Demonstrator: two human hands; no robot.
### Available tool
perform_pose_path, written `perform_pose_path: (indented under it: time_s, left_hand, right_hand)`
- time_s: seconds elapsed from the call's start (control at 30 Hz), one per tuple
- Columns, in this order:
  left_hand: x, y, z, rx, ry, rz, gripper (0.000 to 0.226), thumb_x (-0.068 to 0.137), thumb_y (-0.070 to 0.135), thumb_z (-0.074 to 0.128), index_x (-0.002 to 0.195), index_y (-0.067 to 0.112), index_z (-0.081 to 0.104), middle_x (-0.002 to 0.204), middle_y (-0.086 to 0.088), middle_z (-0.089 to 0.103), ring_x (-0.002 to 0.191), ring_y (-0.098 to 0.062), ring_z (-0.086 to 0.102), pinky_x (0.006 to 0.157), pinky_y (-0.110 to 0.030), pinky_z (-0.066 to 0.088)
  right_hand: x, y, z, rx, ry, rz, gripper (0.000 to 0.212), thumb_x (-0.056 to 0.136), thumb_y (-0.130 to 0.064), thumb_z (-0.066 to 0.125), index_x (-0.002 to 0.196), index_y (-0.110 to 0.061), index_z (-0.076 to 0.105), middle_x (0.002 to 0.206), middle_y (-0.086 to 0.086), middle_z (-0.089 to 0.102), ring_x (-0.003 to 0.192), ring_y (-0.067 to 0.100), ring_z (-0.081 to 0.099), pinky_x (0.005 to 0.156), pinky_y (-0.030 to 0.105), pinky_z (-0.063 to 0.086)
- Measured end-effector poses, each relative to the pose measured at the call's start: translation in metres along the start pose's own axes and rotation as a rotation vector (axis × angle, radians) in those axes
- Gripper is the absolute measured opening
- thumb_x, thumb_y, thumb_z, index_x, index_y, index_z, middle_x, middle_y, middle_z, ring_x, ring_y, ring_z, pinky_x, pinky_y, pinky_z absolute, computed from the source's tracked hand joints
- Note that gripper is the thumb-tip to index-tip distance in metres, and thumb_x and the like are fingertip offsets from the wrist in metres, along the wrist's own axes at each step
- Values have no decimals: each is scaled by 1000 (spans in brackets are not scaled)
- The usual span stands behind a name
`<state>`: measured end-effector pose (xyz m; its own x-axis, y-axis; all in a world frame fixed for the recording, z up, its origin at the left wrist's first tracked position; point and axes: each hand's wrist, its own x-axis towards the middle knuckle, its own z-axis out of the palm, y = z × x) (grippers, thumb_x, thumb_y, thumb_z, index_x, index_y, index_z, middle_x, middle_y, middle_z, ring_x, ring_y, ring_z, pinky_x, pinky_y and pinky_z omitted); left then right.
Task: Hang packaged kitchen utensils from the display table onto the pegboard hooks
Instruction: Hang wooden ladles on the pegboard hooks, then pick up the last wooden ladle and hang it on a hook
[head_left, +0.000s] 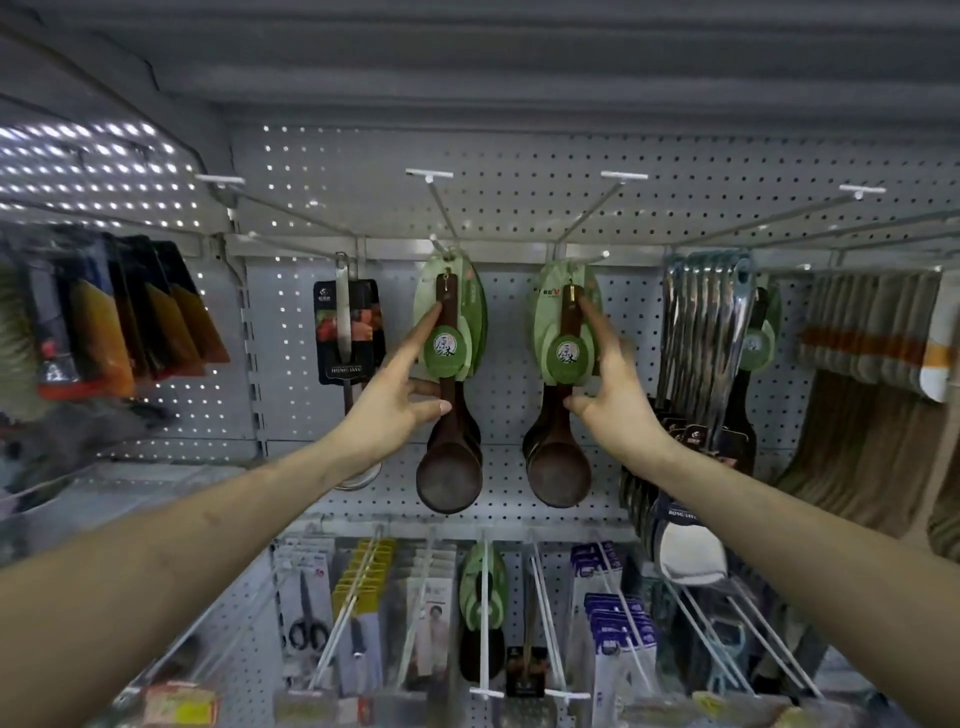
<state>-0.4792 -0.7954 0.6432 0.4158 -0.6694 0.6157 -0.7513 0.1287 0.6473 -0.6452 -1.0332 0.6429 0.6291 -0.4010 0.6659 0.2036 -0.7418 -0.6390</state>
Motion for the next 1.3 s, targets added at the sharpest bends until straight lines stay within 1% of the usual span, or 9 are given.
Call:
perform_pose_path:
  time_s: [0.17,0.3,0.4,0.5,0.67,0.77,0.9,1.07,1.3]
  left_hand:
    - [-6,5,-2,28,25,-27,111,97,-7,70,159,68,18,166,21,24,119,-19,69,103,-32,59]
    - [-16,9,-7,64,53,-55,107,99,-4,70,158,68,19,162,17,26,114,-19,72,100,-33,61]
    - [-34,10,-15,96,86,-93,100,101,1,70,160,64,20,151,3,41,112,-14,72,100,-30,60]
    - [-62,11,-25,147,90,-124,95,102,4,69,159,65,23,138,4,45,111,-11,71,96,-27,61]
    - [-121,16,-51,345,18,-129,85,103,22,70,161,60,21,138,10,44,115,1,64,93,-14,54]
    - [-164,18,-71,572,-147,-114,84,103,34,68,166,51,16,145,5,39,122,-14,59,101,-30,55]
    - [-224,17,-99,789,-256,-69,82,104,47,64,169,41,15,154,-4,35,117,-24,56,91,-31,46]
    - [-296,6,-132,1071,-225,-98,82,100,65,55,168,36,20,165,-11,30,148,-36,37,112,-54,44]
    - [-397,-30,-153,1181,-108,-24,69,100,60,55,156,20,50,159,-21,46,151,-43,39,115,-60,37]
  right_hand:
    - [-9,-2,-3,-20,-11,56,118,90,18,67,164,-58,15,146,-10,24,131,10,37,106,18,41]
    - [-20,-5,-7,-56,-18,68,115,91,16,67,162,-58,14,152,-6,22,133,13,38,104,23,43]
    - [-37,-7,-4,-139,11,75,108,92,13,66,162,-53,17,141,-11,22,117,19,46,91,26,52]
    - [-57,-12,6,-222,16,97,100,93,6,66,164,-44,17,131,-12,18,108,29,53,83,50,61]
    - [-100,-36,43,-356,-127,47,87,97,-9,68,164,-40,21,142,-2,27,119,34,53,84,51,57]
    - [-135,-57,78,-456,-192,-73,82,97,-17,71,163,-35,24,143,-1,29,120,32,52,81,39,50]
    - [-190,-94,134,-540,-235,-157,77,94,-26,70,160,-31,29,145,1,32,131,29,43,84,40,52]
    - [-257,-141,206,-655,-244,-172,74,93,-39,71,158,-25,37,146,7,39,130,33,48,99,51,50]
    - [-343,-174,287,-793,-240,-175,72,96,-51,66,157,-19,45,154,15,45,141,37,46,110,56,44]
